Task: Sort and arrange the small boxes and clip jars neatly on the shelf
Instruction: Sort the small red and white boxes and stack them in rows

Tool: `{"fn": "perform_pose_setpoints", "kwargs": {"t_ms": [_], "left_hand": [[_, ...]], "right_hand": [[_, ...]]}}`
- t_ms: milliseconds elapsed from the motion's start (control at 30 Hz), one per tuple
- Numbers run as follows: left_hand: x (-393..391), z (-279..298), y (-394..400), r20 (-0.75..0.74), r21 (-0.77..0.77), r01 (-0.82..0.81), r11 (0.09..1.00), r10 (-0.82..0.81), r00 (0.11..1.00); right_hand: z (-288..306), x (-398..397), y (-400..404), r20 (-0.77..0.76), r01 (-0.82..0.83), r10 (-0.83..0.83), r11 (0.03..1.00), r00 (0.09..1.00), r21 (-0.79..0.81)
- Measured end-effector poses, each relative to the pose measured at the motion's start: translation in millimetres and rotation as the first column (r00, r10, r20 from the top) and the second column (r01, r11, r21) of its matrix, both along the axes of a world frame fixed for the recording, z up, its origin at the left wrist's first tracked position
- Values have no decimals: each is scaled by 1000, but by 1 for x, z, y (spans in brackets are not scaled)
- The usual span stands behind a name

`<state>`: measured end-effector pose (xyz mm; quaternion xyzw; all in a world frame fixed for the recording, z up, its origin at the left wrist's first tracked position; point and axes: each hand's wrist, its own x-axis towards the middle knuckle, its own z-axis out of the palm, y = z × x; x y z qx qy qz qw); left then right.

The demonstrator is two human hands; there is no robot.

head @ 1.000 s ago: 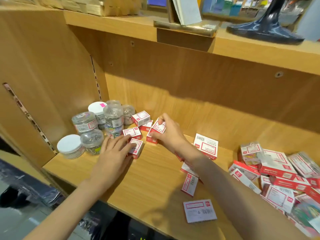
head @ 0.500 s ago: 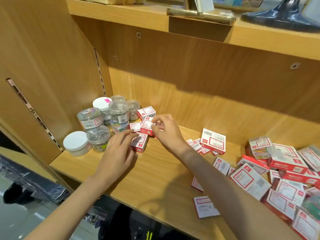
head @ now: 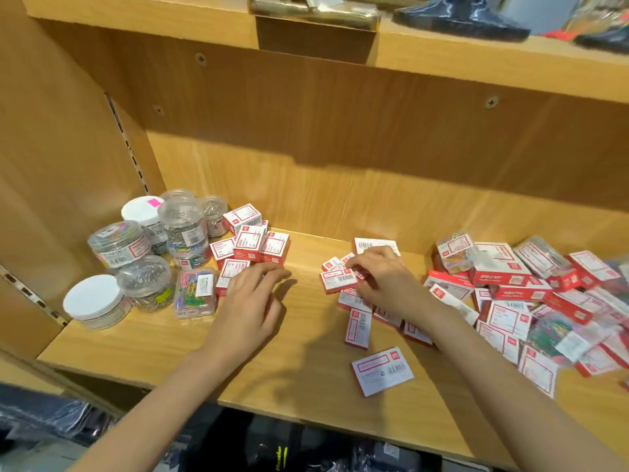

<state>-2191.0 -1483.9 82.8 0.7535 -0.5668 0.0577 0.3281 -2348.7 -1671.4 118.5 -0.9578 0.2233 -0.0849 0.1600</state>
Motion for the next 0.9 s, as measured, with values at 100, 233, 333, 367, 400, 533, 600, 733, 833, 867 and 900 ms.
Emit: {"fn": "perform_pose_setpoints", "kwargs": {"t_ms": [100,233,333,367,400,533,600,733,833,867,900], "left_hand": [[-12,1,-9,-17,3,91,996,-91,996],[-32,3,-29,-46,80,317,945,-315,948],[-50,-3,-43,-20,161,450,878,-453,891],[-54,-6,-46,22,173,463,869,-474,880],[-58,-10,-49,76,179,463,868,-481,873],[-62,-14,-55,102,146,428,892,-444,890],[-62,-13,-56,83,129,425,896,-436,896],[-62,-12,-55,1,115,439,891,-442,897],[-66,-9,-57,-16,92,418,904,-418,908],[-68,-7,-58,-25,84,406,910,-406,914],[-71,-4,-60,-37,80,393,916,-391,920]], "right_hand": [[7,-19,3,124,55,-56,998,991,19],[21,-66,-1,124,158,-170,983,978,99],[20,-111,8,-52,148,-142,980,988,135],[17,-124,15,-95,159,-148,980,984,120],[13,-135,23,-110,175,-164,980,980,99],[-8,-152,41,-64,253,-253,967,965,-12],[-16,-149,42,4,282,-283,957,959,-64],[-16,-147,39,105,309,-305,951,946,-18],[-10,-155,24,168,390,-387,921,907,19],[-9,-157,20,159,415,-410,910,898,7],[-10,-158,18,130,423,-418,906,899,-9]]}}
